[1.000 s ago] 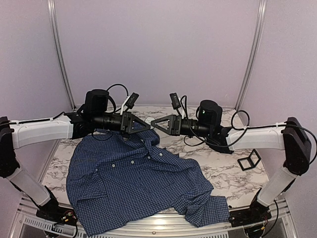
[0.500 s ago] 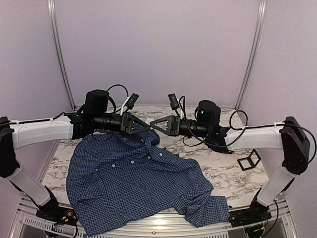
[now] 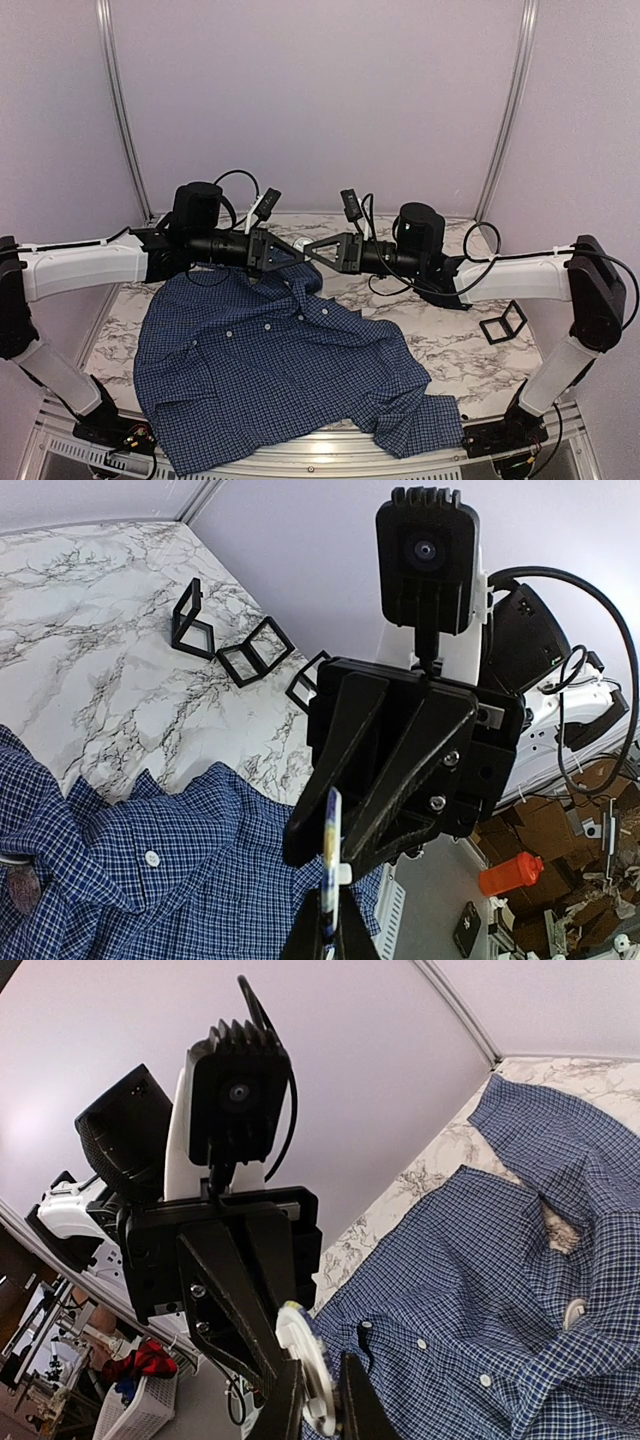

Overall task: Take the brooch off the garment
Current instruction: Close the brooch securely.

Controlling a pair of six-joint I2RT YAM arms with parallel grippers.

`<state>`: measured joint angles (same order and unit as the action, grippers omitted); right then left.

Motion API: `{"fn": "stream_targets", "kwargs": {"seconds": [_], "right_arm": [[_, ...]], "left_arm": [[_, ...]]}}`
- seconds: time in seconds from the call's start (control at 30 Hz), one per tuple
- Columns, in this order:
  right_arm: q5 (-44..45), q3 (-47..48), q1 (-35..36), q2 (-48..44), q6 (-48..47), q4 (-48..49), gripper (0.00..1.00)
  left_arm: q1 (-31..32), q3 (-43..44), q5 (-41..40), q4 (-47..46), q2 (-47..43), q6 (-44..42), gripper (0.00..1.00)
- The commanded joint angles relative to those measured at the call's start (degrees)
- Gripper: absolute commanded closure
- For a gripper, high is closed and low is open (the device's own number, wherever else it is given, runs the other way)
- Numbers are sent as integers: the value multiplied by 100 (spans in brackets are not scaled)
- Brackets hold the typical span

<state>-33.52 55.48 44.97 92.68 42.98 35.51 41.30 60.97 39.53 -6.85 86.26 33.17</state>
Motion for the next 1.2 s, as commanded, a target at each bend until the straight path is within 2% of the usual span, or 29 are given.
{"fn": "stream_targets", "kwargs": {"seconds": [0.0,0.3,0.77,1.17], "right_arm": [[271,201,132,-37,90,113,89],[283,121,135,3,294,487,89],[214,42,74,-5,458,717,88],[247,-46,74,-13,554,1036,87]], "left_arm": [[204,-78,-107,82,-149,-73,100],[264,-391,-173,-440,-191,328,100],[265,-496,-175,-563,-233,430,100],[262,-759,-185,-1134,-248,820,100]]}}
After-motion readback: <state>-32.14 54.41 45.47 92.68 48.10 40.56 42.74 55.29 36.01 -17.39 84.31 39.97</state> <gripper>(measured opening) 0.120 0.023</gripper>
